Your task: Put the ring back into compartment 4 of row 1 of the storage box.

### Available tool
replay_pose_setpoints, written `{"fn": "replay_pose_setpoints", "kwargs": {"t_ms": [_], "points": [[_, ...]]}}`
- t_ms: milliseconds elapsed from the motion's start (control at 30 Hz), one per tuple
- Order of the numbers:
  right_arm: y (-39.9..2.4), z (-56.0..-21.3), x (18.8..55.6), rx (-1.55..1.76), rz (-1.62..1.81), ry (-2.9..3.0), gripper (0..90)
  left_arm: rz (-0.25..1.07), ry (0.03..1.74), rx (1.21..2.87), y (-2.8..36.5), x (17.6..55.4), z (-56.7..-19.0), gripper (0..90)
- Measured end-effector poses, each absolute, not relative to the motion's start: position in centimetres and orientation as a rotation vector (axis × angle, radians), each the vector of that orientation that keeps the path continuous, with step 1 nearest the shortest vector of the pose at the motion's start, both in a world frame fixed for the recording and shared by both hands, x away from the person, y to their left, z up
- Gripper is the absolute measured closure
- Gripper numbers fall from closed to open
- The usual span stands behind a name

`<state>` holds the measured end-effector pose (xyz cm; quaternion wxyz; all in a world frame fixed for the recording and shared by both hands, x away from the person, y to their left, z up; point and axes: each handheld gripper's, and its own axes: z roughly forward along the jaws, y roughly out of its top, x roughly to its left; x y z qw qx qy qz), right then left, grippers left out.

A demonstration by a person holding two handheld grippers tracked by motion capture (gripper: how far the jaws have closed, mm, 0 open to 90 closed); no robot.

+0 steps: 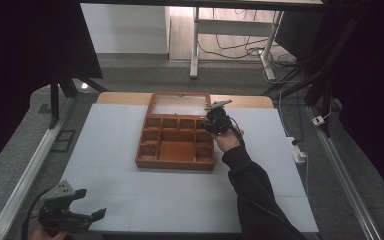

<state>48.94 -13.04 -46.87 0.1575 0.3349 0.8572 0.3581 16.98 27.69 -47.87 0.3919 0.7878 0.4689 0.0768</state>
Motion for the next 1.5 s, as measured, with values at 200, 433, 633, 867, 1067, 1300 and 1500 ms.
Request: {"fn": "replay_pose_setpoints", "kwargs": {"t_ms": [200, 433, 633, 867, 1067, 1300, 1500], "points": [[-12.8, -47.7, 49.4, 0.969, 1.007, 2.455, 87.2, 0.195, 1.192, 2.002, 27.7, 17.0, -47.9, 0.9], [-12.4, -48.5, 49.7, 0.972, 0.971, 2.464, 86.9, 0.194, 1.194, 2.003, 27.7, 17.0, -47.9, 1.0], [-12.3, -49.1, 49.9, 0.985, 0.959, 2.466, 86.9, 0.194, 1.194, 2.004, 27.6, 17.0, -47.9, 1.0], [-12.3, -49.0, 49.9, 1.012, 0.967, 2.456, 84.1, 0.194, 1.195, 2.003, 27.7, 17.0, -47.9, 1.1], [-12.3, -47.9, 49.4, 0.997, 0.990, 2.452, 79.0, 0.194, 1.195, 2.001, 27.7, 17.0, -47.9, 1.0], [-12.4, -46.6, 48.6, 0.985, 1.030, 2.458, 70.2, 0.192, 1.190, 1.996, 27.8, 17.0, -47.9, 1.0], [-12.5, -45.6, 47.5, 0.993, 1.077, 2.462, 61.4, 0.193, 1.191, 1.996, 27.7, 17.0, -47.9, 1.0]]}}
